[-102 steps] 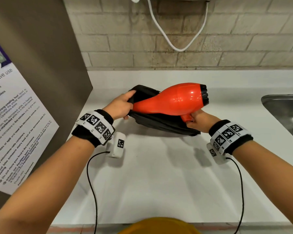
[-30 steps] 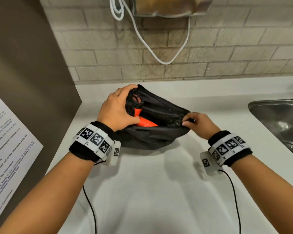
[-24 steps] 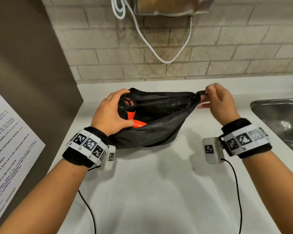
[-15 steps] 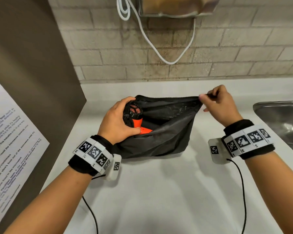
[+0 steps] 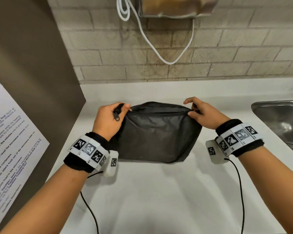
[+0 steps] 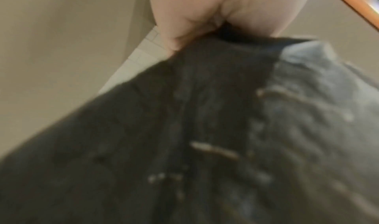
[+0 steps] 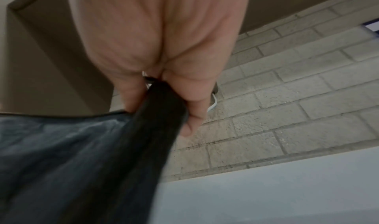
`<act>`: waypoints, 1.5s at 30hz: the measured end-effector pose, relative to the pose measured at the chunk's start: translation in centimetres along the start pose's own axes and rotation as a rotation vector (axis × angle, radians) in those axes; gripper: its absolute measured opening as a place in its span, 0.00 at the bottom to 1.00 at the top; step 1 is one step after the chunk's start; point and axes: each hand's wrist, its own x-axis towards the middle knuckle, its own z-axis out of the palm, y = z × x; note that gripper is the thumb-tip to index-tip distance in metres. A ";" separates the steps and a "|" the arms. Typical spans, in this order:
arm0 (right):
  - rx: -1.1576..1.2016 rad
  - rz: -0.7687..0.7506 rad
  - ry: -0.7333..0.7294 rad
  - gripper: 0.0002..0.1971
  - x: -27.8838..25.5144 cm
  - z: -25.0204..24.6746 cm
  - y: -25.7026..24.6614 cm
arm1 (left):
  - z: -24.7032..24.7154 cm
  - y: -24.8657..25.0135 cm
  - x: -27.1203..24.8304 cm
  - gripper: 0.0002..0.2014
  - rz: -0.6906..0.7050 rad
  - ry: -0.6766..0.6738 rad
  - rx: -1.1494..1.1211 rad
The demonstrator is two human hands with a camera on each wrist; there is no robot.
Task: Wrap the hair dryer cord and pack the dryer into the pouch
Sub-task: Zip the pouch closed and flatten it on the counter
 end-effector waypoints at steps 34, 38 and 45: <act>-0.187 -0.124 0.061 0.20 1.7 0.7 -4.4 | -1.0 0.2 1.0 0.13 -0.095 0.078 -0.025; -0.167 -0.131 0.000 0.11 2.2 1.7 -4.7 | -0.6 0.4 1.2 0.21 -0.106 0.123 -0.004; -0.247 -0.165 0.281 0.03 2.7 1.4 -4.4 | -2.1 -0.2 0.7 0.11 -0.189 -0.077 -0.350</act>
